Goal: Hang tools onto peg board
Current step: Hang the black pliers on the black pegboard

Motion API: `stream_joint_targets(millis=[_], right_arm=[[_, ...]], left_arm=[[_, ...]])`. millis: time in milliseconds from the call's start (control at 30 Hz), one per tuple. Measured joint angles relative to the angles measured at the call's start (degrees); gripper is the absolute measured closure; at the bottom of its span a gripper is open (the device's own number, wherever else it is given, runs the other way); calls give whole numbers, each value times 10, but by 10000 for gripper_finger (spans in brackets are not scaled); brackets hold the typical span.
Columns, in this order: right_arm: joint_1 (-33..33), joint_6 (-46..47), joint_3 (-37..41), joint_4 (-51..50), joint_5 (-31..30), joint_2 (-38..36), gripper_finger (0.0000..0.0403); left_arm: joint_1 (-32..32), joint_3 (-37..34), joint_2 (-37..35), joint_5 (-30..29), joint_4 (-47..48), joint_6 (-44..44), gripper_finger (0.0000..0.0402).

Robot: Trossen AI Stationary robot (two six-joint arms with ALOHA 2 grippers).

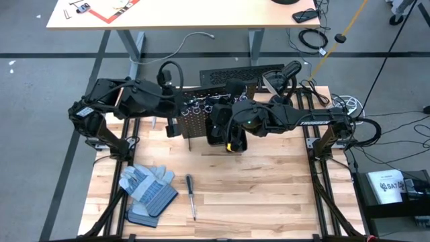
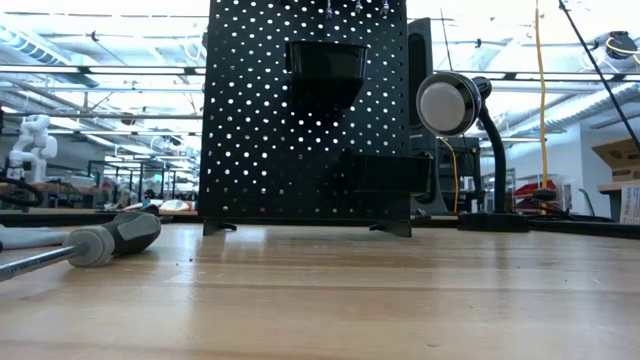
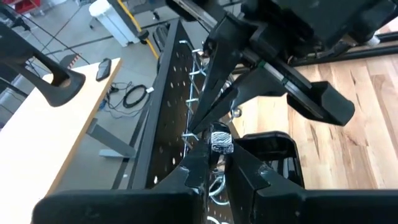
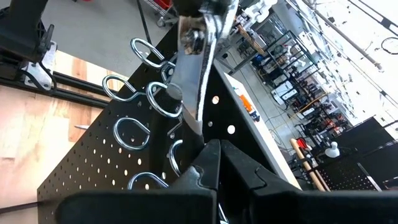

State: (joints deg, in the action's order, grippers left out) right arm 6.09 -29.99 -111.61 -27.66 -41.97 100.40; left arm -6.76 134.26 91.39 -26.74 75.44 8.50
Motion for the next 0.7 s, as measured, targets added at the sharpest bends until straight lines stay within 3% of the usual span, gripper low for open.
stream_joint_targets(millis=[700], right_arm=[[0, 8, -1, -13, 0, -1, 403]], left_arm=[[0, -1, -4, 1, -48, 19, 367]])
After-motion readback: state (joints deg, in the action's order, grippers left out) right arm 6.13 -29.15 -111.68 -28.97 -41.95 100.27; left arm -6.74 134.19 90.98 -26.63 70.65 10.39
